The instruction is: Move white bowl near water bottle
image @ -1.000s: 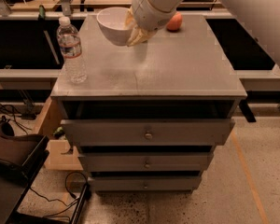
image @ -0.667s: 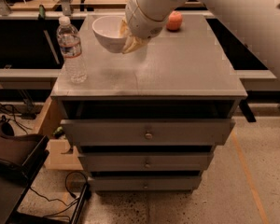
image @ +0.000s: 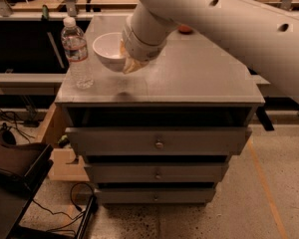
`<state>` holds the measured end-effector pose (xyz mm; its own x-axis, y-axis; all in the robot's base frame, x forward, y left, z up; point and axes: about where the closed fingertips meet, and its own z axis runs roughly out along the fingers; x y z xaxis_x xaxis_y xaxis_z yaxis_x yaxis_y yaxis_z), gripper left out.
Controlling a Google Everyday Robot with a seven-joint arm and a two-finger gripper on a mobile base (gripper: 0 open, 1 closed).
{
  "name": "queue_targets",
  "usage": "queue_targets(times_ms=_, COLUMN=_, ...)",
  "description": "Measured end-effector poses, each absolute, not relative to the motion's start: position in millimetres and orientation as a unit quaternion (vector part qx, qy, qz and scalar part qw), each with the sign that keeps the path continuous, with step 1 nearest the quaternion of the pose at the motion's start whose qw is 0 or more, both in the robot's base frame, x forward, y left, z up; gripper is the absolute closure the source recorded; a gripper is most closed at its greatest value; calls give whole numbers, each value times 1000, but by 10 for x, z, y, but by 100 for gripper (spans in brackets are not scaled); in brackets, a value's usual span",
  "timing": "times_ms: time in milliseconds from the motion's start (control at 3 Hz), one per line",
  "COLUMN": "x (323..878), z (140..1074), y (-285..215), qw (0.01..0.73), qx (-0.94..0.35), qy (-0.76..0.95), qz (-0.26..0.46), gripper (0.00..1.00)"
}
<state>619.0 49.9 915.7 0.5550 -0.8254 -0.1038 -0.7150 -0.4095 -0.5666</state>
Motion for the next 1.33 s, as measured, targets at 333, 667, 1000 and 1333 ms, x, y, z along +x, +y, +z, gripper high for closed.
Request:
queue_targets(times_ms=333, x=6202, z=8918, y=552, qw=265, qx=-833, qy=476, qz=-97, gripper=100)
queue_targets(times_ms=667, x=6198, z=8730, y=610, qw=242, qx=-836, qy=482, qz=-102, gripper=100)
queue_targets(times_ms=1000, x=6194, z=8709, y=620, qw=239, qx=-836, qy=482, qz=-103, gripper=88)
queue_targets(times_ms=1333, x=6188, z=8711, y=625, qw=239, qx=-837, qy=482, qz=-103, gripper=64)
